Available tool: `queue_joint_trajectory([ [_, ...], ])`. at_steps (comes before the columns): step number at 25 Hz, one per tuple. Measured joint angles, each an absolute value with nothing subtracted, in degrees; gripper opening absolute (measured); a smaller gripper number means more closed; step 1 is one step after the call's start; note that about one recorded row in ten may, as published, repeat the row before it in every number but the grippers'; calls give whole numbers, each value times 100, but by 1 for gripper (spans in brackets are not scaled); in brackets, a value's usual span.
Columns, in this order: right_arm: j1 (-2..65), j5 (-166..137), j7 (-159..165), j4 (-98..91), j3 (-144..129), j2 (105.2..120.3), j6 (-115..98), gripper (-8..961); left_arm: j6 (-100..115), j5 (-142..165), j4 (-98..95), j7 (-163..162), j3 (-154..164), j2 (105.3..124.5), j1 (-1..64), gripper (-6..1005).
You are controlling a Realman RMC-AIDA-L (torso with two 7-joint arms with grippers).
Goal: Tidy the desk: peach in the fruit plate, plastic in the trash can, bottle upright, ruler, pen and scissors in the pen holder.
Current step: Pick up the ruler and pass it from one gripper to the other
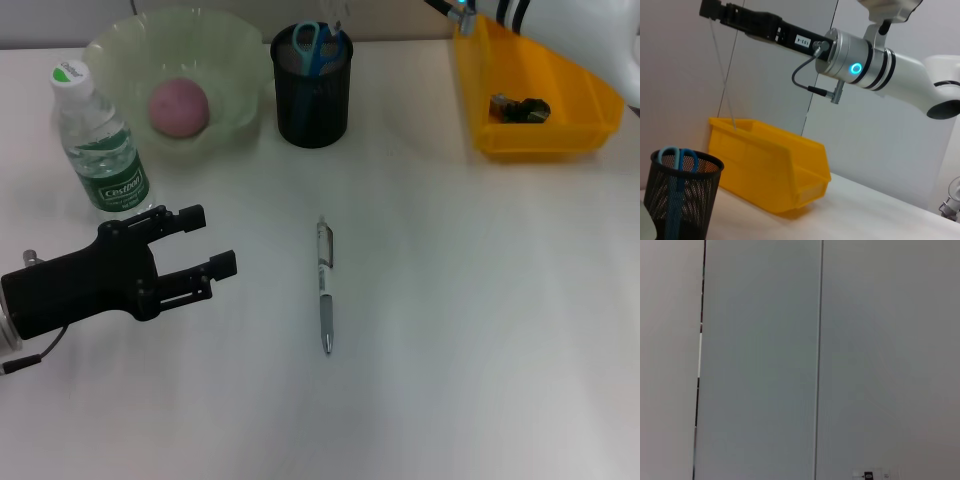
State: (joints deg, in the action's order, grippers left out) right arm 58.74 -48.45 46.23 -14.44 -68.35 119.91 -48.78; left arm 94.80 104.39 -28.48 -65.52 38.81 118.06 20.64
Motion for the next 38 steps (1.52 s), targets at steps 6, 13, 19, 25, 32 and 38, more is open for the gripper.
queue_joint_trajectory([
  [6, 5779, -4836, 4593, -1442, -6853, 11990, -4897, 375, 9512, 10258, -2827, -6546, 3887, 11826, 2065, 784],
  [13, 4949, -4774, 5049, -1740, -6772, 11952, -6127, 375, 9641, 9914, -2504, -6574, 3932, 11861, 2231, 784],
  [19, 3853, -4739, 5765, -2306, -6764, 11924, -7656, 376, 9642, 9751, -2065, -6429, 3939, 11877, 2550, 784],
  [25, 3187, -4775, 5928, -2311, -6790, 11841, -8640, 376, 9577, 9742, -1909, -6407, 3918, 11880, 2773, 784],
  [32, 2901, -5424, 6201, -2265, -6779, 11683, -9293, 376, 9471, 9740, -1663, -6408, 3965, 11886, 3107, 784],
  [38, 2884, -6036, 6267, -2241, -6755, 11572, -9600, 375, 9311, 9748, -1333, -6432, 3983, 11907, 3564, 784],
])
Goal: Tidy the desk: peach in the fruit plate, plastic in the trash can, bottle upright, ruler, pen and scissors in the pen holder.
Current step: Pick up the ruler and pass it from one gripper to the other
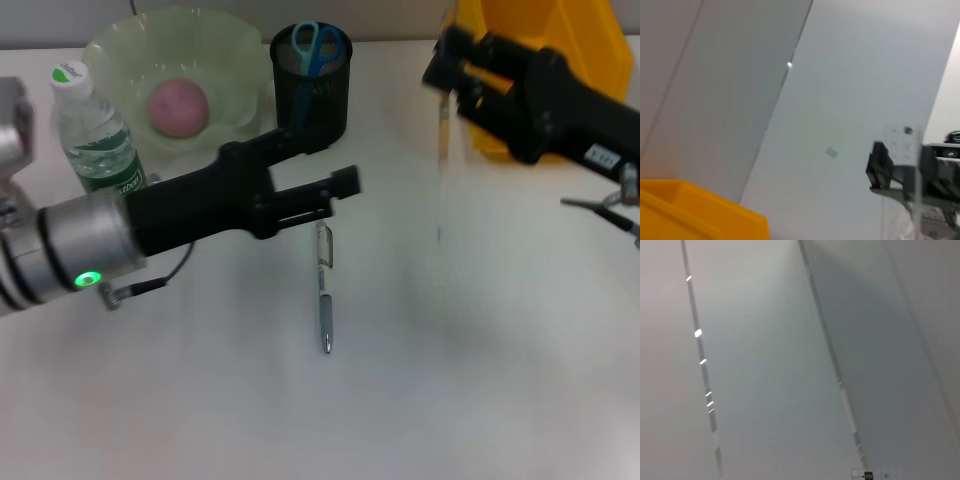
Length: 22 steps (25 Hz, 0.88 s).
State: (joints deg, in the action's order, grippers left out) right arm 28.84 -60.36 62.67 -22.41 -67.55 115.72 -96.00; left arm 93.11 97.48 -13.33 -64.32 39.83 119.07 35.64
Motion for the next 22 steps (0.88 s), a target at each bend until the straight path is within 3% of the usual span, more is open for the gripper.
queue_joint_trajectory([
  [9, 3034, -6752, 6509, -2300, -6713, 11435, -10054, 375, 9279, 9781, -1131, -6466, 4341, 11917, 3992, 784],
  [22, 3157, -6908, 6866, -2334, -6705, 11333, -10105, 375, 9856, 9779, -1098, -6476, 4482, 11917, 3902, 783],
])
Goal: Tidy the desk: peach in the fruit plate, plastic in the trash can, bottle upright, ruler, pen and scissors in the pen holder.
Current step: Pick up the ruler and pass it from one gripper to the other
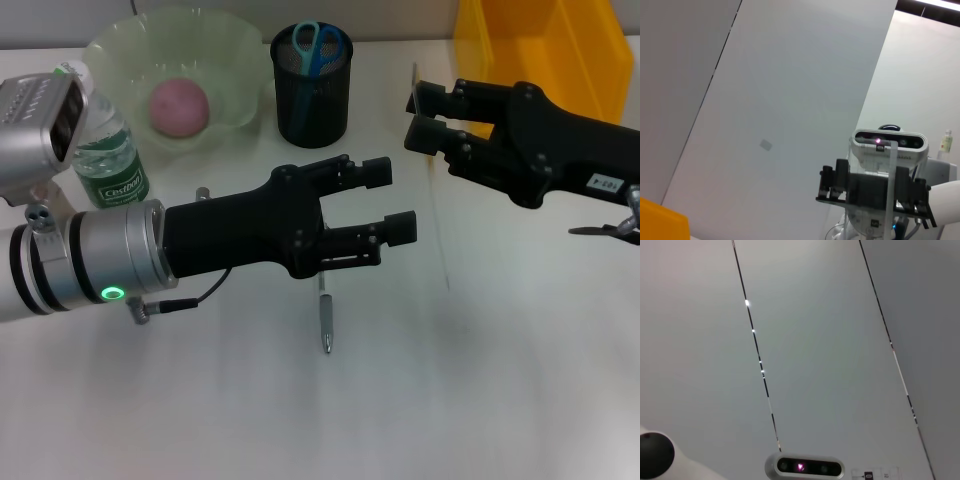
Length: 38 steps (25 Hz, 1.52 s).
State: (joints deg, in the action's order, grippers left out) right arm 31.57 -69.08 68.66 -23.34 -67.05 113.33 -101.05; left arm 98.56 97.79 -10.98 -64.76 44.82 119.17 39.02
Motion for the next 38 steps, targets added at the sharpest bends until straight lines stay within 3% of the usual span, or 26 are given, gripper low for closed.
queue_joint_trajectory([
  [32, 3684, -7284, 7775, -2303, -6749, 11369, -9808, 375, 9820, 9722, -684, -6151, 4471, 11917, 4087, 783],
  [38, 3680, -7308, 7776, -2327, -6741, 11372, -9808, 375, 9836, 9704, -677, -6152, 4474, 11918, 4087, 743],
])
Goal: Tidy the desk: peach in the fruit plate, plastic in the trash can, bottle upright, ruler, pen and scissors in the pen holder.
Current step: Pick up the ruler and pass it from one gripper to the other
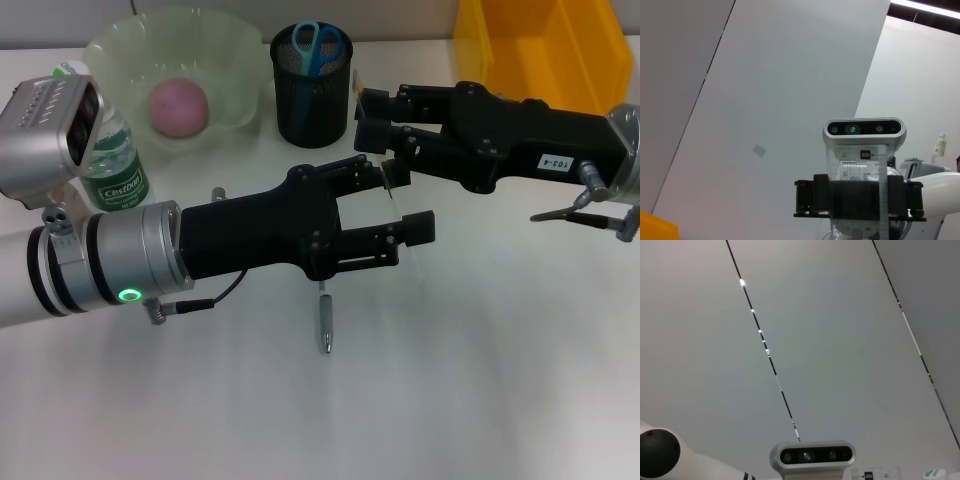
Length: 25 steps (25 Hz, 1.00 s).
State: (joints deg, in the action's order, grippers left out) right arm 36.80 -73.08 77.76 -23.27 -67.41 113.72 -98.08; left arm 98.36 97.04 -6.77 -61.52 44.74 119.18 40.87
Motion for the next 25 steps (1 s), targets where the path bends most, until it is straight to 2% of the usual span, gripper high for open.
queue_joint_trajectory([
  [10, 3676, -7309, 7738, -2337, -6758, 11363, -9831, 375, 9804, 9700, -664, -6223, 4464, 11917, 4106, 675],
  [15, 3685, -7309, 7734, -2338, -6754, 11358, -9828, 376, 9798, 9698, -643, -6228, 4450, 11917, 4119, 532],
  [25, 3691, -7309, 7730, -2338, -6735, 11346, -9822, 376, 9787, 9694, -641, -6240, 4458, 11917, 4175, 497],
])
